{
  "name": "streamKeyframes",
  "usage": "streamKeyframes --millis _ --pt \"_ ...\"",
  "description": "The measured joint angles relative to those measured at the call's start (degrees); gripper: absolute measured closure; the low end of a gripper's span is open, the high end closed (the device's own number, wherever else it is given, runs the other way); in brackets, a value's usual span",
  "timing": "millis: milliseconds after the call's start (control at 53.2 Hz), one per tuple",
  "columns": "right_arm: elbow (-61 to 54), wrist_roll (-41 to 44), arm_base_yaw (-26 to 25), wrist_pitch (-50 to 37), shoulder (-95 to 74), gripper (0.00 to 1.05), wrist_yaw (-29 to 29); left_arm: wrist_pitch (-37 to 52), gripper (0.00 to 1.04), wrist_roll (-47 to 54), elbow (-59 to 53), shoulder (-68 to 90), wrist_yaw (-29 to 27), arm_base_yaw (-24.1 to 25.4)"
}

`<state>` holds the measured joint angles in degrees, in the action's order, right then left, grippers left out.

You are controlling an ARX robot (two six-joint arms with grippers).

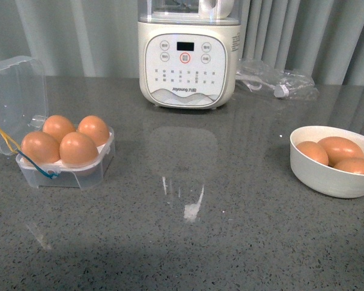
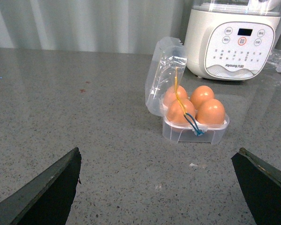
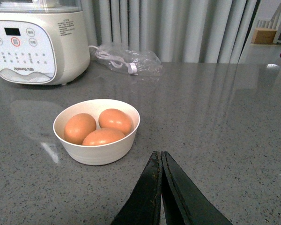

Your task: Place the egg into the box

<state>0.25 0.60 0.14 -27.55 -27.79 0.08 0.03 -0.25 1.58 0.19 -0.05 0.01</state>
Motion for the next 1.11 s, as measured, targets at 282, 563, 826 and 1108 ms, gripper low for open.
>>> streamKeyframes --millis 282,563,826,1108 --pt "0.0 0.0 0.0 7.58 7.87 1.01 0.0 0.0 0.07 0.0 0.0 0.0 0.0 -0.02" --pt "0.0 0.0 0.0 13.03 13.46 1.01 0.0 0.0 0.07 0.02 0.0 0.0 0.0 -0.02" --pt "0.0 0.0 0.0 17.33 17.75 1.01 0.0 0.0 0.07 0.0 0.0 0.0 0.0 -0.02" --pt "0.04 0.02 0.0 27.52 27.52 0.99 -0.11 0.0 0.07 0.02 0.0 0.0 0.0 -0.02"
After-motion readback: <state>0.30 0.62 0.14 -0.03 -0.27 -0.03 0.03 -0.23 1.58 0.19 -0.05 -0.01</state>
